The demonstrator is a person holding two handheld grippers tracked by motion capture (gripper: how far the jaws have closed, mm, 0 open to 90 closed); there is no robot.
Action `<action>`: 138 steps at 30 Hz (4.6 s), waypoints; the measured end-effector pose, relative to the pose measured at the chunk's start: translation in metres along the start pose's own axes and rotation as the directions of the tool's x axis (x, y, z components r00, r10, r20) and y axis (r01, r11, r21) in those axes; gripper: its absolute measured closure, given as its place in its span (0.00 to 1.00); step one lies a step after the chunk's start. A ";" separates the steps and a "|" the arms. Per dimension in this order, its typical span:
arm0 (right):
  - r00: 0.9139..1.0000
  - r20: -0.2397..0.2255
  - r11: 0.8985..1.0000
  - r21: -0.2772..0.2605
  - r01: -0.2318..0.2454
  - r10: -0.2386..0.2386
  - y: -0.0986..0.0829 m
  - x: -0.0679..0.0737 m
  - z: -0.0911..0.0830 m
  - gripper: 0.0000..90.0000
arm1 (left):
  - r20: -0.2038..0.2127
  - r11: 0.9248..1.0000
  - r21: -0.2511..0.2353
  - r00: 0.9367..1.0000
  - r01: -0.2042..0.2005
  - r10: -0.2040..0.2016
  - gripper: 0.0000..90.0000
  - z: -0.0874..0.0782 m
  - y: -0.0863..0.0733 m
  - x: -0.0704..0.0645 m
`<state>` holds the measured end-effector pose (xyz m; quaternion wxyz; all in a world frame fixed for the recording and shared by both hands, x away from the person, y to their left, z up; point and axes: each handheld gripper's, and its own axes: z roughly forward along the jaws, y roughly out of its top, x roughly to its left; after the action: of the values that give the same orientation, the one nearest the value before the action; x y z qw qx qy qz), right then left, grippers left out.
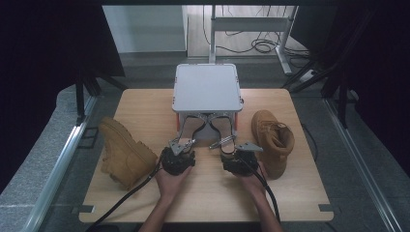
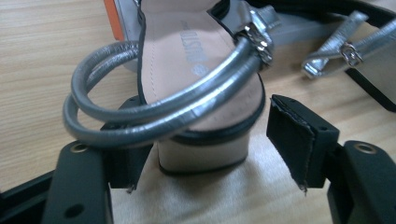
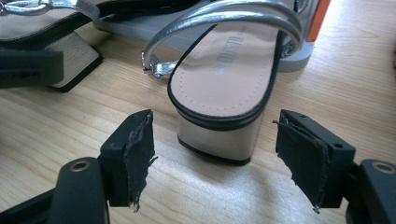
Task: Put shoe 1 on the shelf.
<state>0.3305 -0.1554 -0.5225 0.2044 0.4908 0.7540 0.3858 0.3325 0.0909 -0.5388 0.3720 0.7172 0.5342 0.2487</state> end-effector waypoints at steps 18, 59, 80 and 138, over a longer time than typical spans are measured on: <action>0.999 0.049 1.000 0.024 0.019 -0.020 0.005 0.004 0.028 0.33 | -0.044 1.000 0.008 0.999 0.005 -0.005 0.45 0.004 0.002 -0.002; 0.997 0.066 0.999 0.029 -0.030 0.028 0.005 0.001 0.027 0.41 | -0.173 0.989 -0.135 0.981 0.062 -0.085 0.46 0.034 0.039 -0.009; 0.997 0.066 0.999 0.027 -0.029 0.028 0.005 0.001 0.027 0.41 | -0.174 0.985 -0.145 0.977 0.095 -0.120 0.46 0.056 0.055 0.006; 0.981 0.130 0.988 -0.074 -0.138 0.147 0.030 0.017 0.037 0.44 | -0.133 0.997 -0.046 0.989 0.061 -0.067 0.46 0.059 0.048 0.015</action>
<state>0.3656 -0.1196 -0.5205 0.2428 0.5617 0.6885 0.3893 0.4093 0.0819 -0.5362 0.3578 0.6734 0.5754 0.2956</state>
